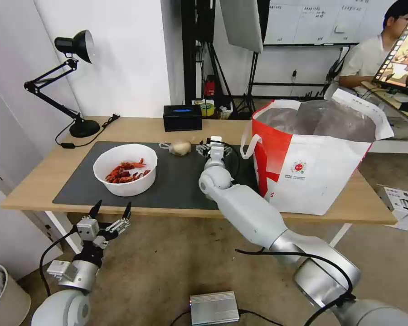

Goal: Pick up the trash from the table and place it into the takeout bag.

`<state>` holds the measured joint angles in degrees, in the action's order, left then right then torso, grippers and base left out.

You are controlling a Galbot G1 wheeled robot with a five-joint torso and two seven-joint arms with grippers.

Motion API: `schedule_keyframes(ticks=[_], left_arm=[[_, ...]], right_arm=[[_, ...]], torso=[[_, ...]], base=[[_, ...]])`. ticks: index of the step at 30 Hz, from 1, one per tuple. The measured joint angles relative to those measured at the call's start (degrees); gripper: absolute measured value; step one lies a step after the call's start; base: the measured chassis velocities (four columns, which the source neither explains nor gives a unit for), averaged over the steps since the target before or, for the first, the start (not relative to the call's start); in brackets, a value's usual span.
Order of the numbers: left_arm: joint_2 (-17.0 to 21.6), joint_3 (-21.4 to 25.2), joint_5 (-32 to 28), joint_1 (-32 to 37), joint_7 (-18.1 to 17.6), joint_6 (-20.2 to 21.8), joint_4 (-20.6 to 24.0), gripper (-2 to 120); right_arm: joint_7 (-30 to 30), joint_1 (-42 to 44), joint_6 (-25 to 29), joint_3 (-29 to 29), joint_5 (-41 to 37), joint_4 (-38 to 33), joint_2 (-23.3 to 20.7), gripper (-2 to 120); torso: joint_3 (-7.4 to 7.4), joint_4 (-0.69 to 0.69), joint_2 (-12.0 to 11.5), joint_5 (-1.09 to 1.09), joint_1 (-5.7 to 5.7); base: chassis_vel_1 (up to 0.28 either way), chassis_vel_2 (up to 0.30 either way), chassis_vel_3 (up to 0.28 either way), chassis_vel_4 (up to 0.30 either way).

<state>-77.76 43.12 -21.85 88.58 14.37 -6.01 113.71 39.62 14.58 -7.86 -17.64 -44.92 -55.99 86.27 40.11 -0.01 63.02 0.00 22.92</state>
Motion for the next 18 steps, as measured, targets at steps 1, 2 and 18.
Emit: schedule_keyframes(ticks=[1, 2, 18], left_arm=[[0.1, 0.1, 0.0, 0.0, 0.0, 0.0, 0.0, 100], [0.1, 0.2, -0.1, 0.1, 0.0, 0.0, 0.0, 100], [-0.3, 0.3, 0.2, 0.5, 0.1, 0.0, 0.7, 100]], right_arm=[[0.0, -0.5, -0.6, 0.2, -0.8, 1.2, 0.4, 100], [0.0, -0.9, -1.0, 0.5, -1.0, 2.1, 0.7, 100], [-3.9, -2.2, -2.8, 2.5, -1.2, 9.0, 3.0, 99]], torso=[[0.0, 0.0, 0.0, 0.0, 0.0], [0.0, 0.01, 0.0, 0.0, 0.0], [0.0, 0.0, 0.0, 0.0, 0.0]], base=[[0.0, 0.0, 0.0, 0.0], [0.0, 0.0, 0.0, 0.0], [0.0, 0.0, 0.0, 0.0]])
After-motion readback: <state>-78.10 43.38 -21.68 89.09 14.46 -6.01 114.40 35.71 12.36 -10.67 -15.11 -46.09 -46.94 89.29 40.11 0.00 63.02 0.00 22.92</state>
